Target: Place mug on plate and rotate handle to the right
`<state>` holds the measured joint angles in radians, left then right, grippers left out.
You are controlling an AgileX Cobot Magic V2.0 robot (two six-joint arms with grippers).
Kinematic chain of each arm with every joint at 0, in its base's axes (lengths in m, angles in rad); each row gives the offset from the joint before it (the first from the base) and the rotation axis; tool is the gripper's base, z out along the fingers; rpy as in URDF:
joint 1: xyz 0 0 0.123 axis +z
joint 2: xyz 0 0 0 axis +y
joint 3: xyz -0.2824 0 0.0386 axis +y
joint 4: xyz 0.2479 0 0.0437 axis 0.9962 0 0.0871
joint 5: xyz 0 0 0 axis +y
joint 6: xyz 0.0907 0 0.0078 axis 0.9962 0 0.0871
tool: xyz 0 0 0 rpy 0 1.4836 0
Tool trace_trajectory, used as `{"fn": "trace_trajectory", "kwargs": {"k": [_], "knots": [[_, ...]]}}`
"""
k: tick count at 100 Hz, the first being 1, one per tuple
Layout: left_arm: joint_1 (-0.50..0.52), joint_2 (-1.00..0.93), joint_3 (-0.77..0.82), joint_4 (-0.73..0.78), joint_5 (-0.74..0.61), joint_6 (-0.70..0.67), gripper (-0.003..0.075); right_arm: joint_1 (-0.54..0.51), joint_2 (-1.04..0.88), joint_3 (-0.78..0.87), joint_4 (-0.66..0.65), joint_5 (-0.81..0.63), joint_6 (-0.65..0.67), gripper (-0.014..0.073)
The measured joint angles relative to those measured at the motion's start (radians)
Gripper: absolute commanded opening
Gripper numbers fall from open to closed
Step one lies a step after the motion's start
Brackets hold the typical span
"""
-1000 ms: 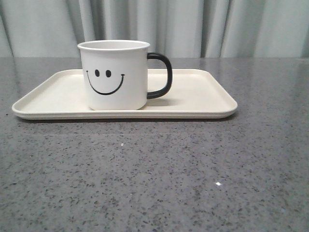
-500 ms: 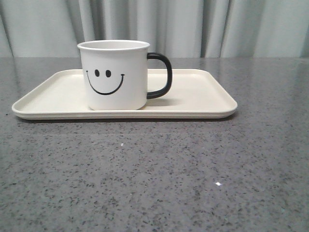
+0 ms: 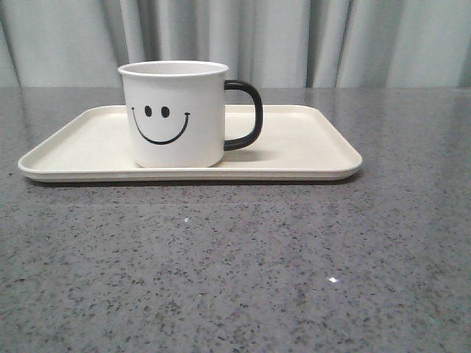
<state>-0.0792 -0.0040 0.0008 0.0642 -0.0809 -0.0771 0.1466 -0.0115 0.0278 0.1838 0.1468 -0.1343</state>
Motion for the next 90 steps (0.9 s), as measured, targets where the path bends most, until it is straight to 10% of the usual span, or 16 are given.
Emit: {"fn": "trace_trajectory", "kwargs": {"k": [90], "knots": [[0.0,0.0,0.0,0.0,0.0,0.0,-0.002,0.0,0.0,0.0,-0.028,0.0,0.002,-0.0111]]}}
